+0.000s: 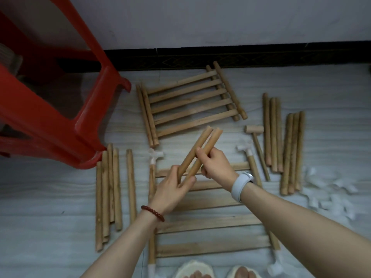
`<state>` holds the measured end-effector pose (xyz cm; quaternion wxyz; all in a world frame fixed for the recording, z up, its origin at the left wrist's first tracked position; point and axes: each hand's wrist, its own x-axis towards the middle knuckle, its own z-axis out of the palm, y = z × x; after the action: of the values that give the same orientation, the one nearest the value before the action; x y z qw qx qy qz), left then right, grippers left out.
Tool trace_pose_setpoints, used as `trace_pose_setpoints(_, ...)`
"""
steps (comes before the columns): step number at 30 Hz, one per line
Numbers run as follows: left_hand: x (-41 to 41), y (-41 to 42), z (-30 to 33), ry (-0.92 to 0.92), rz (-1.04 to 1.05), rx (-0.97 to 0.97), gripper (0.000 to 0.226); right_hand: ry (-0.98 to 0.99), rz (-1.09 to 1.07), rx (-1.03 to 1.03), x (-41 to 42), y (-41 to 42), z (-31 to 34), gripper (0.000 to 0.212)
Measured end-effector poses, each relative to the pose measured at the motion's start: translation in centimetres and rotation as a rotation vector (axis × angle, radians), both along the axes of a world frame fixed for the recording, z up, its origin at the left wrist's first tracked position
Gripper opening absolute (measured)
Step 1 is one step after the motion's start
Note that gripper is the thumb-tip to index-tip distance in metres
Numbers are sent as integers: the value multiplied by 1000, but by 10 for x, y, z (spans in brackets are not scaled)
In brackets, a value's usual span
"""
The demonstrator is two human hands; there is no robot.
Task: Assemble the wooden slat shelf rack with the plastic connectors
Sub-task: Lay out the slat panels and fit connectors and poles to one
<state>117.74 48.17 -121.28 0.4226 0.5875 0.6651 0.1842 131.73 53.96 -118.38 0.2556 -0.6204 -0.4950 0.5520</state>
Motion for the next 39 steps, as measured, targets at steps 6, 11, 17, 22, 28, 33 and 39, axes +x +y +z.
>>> trace_pose_setpoints(6,-10,32,10,-268,402,128,17,-141,-283,221,74,10,9,34)
trace_pose_setpoints(11,-28,66,27,-254,705,355,12,-298,-516,392,128,38,23,34)
trace_pose_setpoints(17,-49,76,22,-132,743,329,17,-367,-456,468,138,41,38,15)
trace_pose_setpoints(22,-60,72,23,-53,693,263,16,-427,-403,494,144,43,45,23)
trace_pose_setpoints(28,-70,67,36,-36,660,274,12,-453,-350,469,146,49,47,24)
trace_pose_setpoints(33,-65,60,40,43,571,208,20,-540,-237,453,141,58,50,32)
trace_pose_setpoints(39,-61,68,44,176,492,225,23,-548,-200,431,139,58,61,30)
